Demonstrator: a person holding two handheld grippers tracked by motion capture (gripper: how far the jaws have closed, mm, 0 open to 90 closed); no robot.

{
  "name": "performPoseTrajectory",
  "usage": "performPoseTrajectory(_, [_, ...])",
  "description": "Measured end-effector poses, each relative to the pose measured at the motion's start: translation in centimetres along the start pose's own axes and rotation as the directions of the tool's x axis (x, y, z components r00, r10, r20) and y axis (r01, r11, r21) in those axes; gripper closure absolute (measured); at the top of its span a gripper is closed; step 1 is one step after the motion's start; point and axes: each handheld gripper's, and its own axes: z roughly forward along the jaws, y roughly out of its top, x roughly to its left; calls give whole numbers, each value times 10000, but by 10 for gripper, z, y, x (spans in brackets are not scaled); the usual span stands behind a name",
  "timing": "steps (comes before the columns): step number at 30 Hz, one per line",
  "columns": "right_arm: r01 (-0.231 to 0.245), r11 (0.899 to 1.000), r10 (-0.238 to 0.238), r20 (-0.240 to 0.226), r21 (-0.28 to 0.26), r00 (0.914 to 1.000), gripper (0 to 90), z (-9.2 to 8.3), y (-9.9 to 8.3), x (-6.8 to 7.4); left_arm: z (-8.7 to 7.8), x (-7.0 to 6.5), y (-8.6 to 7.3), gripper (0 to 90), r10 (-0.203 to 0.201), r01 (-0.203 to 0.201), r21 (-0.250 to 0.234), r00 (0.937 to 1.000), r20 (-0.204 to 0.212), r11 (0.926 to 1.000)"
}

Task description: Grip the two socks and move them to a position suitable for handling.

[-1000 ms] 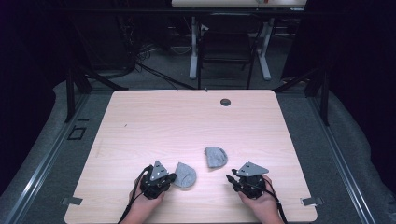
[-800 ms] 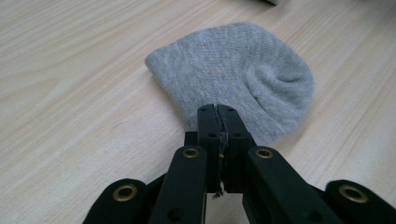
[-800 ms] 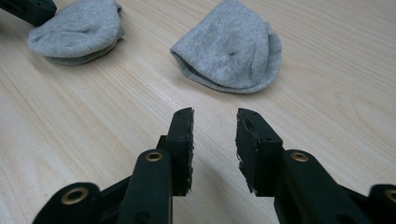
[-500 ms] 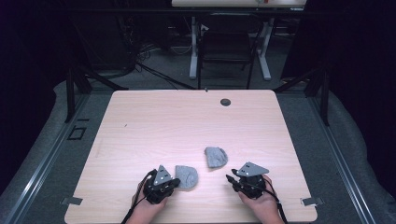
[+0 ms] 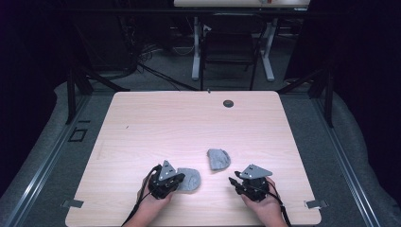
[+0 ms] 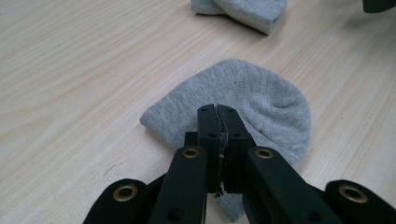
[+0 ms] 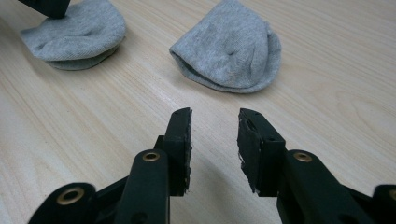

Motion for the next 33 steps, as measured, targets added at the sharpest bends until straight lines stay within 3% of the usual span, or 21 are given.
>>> performPoseTrajectory(17, [-36,10000,36,-77,-26,10000,646,0,0,-1,4,-6,-10,892,-80,77,89,9996,263,9999])
performPoseTrajectory(26, [-38,10000,38,-89,-29,10000,645,0,0,-1,2,-17,-12,892,174,-178,104,9990,417,9998])
performPoseTrajectory(33, [-114,9999,114,-72,-99,9999,645,-1,0,-1,0,-26,-14,893,133,-143,139,9977,671,9998])
